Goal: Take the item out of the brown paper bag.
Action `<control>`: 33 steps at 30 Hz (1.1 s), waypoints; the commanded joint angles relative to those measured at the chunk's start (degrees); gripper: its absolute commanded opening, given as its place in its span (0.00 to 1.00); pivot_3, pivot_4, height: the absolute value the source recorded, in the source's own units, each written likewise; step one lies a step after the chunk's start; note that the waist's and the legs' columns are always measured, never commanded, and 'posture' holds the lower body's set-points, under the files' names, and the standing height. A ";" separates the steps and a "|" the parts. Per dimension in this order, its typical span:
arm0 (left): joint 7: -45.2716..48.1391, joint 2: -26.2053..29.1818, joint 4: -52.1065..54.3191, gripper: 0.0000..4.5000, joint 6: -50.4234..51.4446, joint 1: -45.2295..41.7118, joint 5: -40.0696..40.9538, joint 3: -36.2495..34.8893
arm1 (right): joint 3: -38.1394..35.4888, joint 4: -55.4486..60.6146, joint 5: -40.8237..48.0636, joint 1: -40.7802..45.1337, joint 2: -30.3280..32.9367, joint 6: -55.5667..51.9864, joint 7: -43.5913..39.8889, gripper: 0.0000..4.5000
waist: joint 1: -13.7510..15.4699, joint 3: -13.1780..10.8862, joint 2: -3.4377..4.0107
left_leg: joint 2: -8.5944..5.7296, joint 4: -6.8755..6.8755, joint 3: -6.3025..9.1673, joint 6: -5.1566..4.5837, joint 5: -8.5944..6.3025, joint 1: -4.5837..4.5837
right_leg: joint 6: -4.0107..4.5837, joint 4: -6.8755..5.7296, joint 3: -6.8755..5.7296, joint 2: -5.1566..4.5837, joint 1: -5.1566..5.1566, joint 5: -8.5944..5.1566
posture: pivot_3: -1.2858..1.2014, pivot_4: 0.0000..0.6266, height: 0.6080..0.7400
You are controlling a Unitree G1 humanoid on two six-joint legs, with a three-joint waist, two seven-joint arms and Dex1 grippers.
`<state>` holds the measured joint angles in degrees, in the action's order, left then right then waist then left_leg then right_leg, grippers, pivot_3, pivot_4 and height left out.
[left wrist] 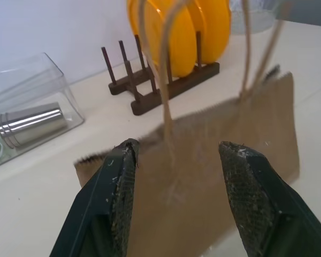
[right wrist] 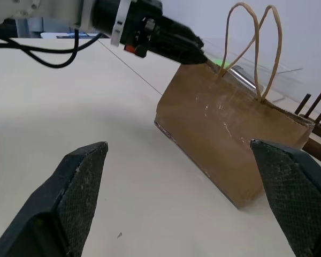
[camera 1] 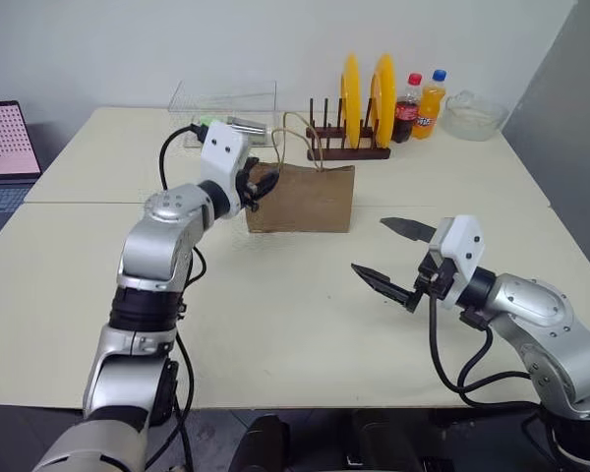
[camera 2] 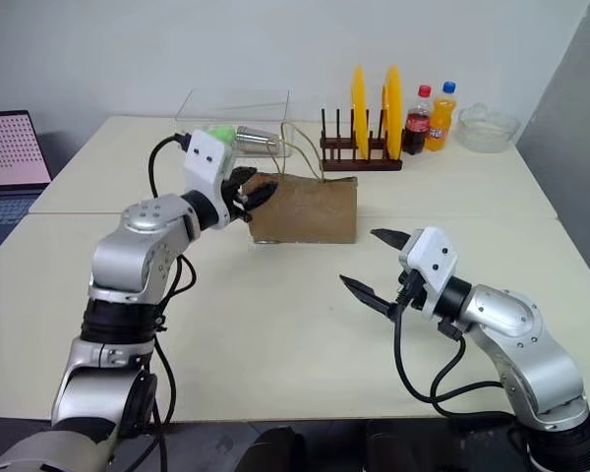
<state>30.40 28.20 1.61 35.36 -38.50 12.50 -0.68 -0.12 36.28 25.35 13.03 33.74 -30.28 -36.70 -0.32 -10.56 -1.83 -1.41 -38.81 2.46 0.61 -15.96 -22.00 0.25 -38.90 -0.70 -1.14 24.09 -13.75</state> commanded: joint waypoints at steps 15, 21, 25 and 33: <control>4.53 4.07 29.80 0.99 -6.38 28.82 8.19 -10.77 | 4.52 -12.78 -4.96 16.48 -0.54 1.90 -1.55 1.00 | -0.19 -0.02 0.06 | 0.04 0.05 -0.02 -0.06 -0.03 0.09 | -0.07 0.03 0.01 0.03 -0.04 -0.11 | 0.52 0.24 1.00; 2.11 2.80 32.35 0.99 -6.03 31.86 9.61 -11.69 | 10.83 -34.80 -14.54 33.66 -3.32 6.60 -2.52 1.00 | -0.04 -0.03 0.08 | 0.04 0.04 -0.08 -0.07 -0.03 0.12 | 0.09 0.03 0.02 0.04 -0.06 -0.02 | 0.52 0.24 1.00; 1.15 2.28 34.70 1.00 -5.57 33.27 11.14 -12.09 | 11.90 -54.58 -19.70 45.60 -7.85 12.65 -0.49 0.86 | -0.09 -0.04 0.09 | 0.03 0.06 -0.13 -0.08 -0.03 0.07 | 0.12 0.04 0.06 0.03 -0.01 0.00 | 0.52 0.24 1.00; -0.16 2.59 37.42 1.00 -5.38 34.98 11.64 -11.34 | 14.45 -95.54 -30.72 65.30 -14.75 31.95 3.92 0.22 | -0.28 -0.05 0.12 | 0.03 0.12 -0.15 -0.08 -0.04 0.08 | 0.18 0.05 0.06 0.02 0.00 0.03 | 0.52 0.24 1.00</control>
<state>30.58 30.16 36.42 30.66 -3.47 23.78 -11.57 14.21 -55.64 -3.50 75.52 19.23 -2.25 -34.11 -0.61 -10.61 -1.71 -1.38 -38.68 2.29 0.54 -16.00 -21.92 0.44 -38.85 -0.63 -1.11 24.10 -13.72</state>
